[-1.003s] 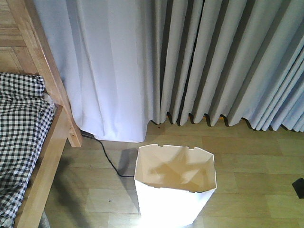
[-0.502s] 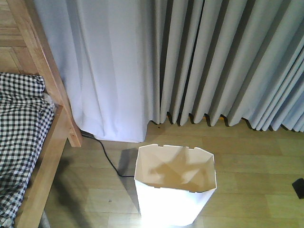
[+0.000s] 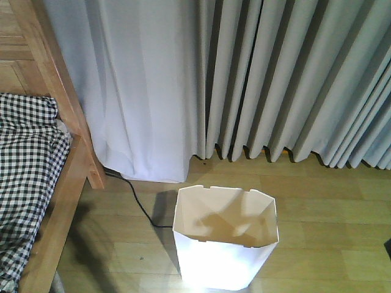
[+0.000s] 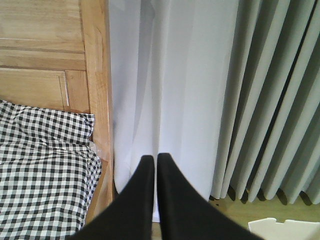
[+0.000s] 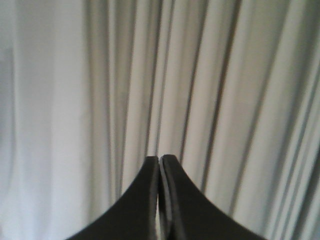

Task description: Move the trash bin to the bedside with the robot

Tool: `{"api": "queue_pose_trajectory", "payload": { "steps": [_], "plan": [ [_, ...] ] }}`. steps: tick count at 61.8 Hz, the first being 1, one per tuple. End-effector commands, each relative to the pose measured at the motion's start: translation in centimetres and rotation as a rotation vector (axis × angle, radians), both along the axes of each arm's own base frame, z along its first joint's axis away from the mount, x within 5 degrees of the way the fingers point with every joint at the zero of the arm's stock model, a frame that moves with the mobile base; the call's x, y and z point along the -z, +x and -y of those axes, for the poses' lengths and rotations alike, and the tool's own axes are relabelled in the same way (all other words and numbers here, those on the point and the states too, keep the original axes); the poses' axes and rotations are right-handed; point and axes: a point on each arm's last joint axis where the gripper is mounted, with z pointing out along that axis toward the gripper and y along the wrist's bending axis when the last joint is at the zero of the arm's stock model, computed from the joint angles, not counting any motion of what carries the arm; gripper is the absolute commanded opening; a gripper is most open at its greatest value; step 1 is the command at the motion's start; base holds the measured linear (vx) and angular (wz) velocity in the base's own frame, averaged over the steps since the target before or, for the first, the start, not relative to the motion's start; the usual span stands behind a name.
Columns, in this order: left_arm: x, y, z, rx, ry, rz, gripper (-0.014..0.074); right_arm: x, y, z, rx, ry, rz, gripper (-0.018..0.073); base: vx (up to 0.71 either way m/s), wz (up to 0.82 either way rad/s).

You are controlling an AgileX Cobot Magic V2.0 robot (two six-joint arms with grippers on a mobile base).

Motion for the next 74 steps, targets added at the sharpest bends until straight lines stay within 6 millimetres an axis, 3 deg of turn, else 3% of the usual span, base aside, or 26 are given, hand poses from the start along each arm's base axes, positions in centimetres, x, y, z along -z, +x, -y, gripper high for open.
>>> {"api": "queue_pose_trajectory", "payload": {
  "steps": [1, 7, 23, 74],
  "plan": [
    [-0.3, 0.0, 0.0, -0.004, -0.009, 0.072, -0.0006, -1.0, -0.5, 0.5, 0.057, 0.01, 0.046, -0.0009, 0.0, 0.0],
    [-0.3, 0.0, 0.0, -0.004, -0.009, 0.072, -0.0006, -0.6, -0.9, 0.6, 0.044, -0.005, 0.067, -0.0009, 0.0, 0.0],
    [-0.3, 0.0, 0.0, -0.004, -0.009, 0.072, -0.0006, 3.0, 0.0, 0.8, 0.034, 0.052, 0.176, -0.0009, 0.0, 0.0],
    [-0.3, 0.0, 0.0, -0.004, -0.009, 0.072, -0.0006, 2.9, 0.0, 0.9, 0.059, -0.005, 0.175, -0.0009, 0.0, 0.0]
  ]
}}
